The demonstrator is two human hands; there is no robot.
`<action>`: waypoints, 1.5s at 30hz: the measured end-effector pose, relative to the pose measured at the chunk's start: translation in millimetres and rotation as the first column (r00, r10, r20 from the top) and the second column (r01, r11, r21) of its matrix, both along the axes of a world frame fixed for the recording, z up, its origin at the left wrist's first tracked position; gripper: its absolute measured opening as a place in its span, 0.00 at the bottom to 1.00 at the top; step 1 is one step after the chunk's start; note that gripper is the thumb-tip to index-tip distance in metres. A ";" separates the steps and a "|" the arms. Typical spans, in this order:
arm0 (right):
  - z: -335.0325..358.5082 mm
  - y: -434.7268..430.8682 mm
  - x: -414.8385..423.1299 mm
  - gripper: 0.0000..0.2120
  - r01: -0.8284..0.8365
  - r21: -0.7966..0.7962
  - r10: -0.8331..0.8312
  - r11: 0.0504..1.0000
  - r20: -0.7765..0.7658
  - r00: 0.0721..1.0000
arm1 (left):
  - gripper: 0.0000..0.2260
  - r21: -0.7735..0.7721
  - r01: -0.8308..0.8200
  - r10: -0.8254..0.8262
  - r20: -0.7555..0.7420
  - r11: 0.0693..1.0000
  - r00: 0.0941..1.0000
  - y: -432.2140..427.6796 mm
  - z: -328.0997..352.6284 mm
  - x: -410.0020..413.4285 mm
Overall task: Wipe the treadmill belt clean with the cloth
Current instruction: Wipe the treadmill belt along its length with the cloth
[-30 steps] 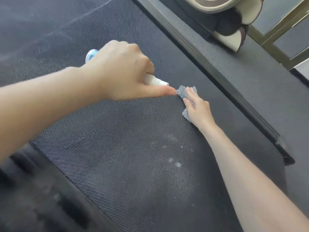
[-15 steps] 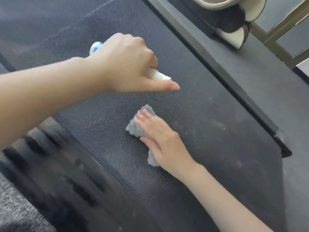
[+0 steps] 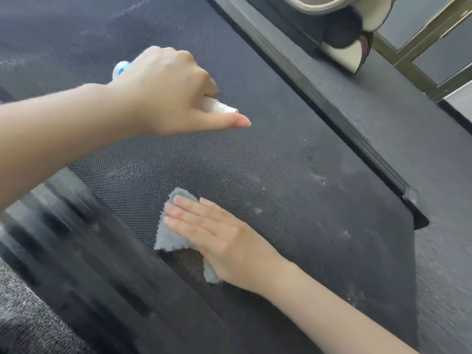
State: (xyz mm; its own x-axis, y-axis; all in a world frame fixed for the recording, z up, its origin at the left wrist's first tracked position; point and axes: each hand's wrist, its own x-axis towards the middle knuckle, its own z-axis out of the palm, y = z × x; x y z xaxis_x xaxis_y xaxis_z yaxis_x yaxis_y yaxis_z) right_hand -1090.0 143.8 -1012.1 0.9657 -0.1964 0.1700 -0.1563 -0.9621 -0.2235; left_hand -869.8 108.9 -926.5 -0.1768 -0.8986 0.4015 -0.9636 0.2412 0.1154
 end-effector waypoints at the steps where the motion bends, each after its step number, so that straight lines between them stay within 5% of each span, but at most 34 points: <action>1: -1.7 -7.3 -3.6 0.22 0.024 -0.025 -0.024 0.999 -0.011 1.000 | 0.33 -0.003 -0.006 0.006 0.001 1.000 1.000 0.4 -0.1 -2.2; 5: -6.5 -45.5 -19.5 0.25 0.157 -0.074 -0.159 0.985 -0.028 0.987 | 0.33 0.006 -0.006 0.006 -0.006 1.000 1.000 -1.9 0.0 -13.9; 12: -1.7 -118.0 -40.4 0.21 0.401 0.088 -0.403 0.912 0.012 0.915 | 0.35 0.022 -0.006 0.006 0.008 1.000 1.000 -13.5 1.7 -30.2; 22: 3.7 -191.6 -58.5 0.20 0.563 0.169 -0.571 0.809 -0.001 0.821 | 0.35 0.052 0.006 -0.007 0.035 0.999 0.999 -33.4 -7.4 -41.4; 38: 10.5 -295.1 -122.5 0.20 0.877 0.157 -0.880 0.455 -0.070 0.469 | 0.37 0.096 -0.005 0.001 0.039 0.995 0.999 -66.2 -23.9 -50.0; 45: 10.3 -304.2 -134.0 0.20 0.912 0.160 -0.918 0.378 -0.063 0.392 | 0.38 0.125 -0.028 0.028 0.007 0.992 1.000 -68.8 -24.4 -52.8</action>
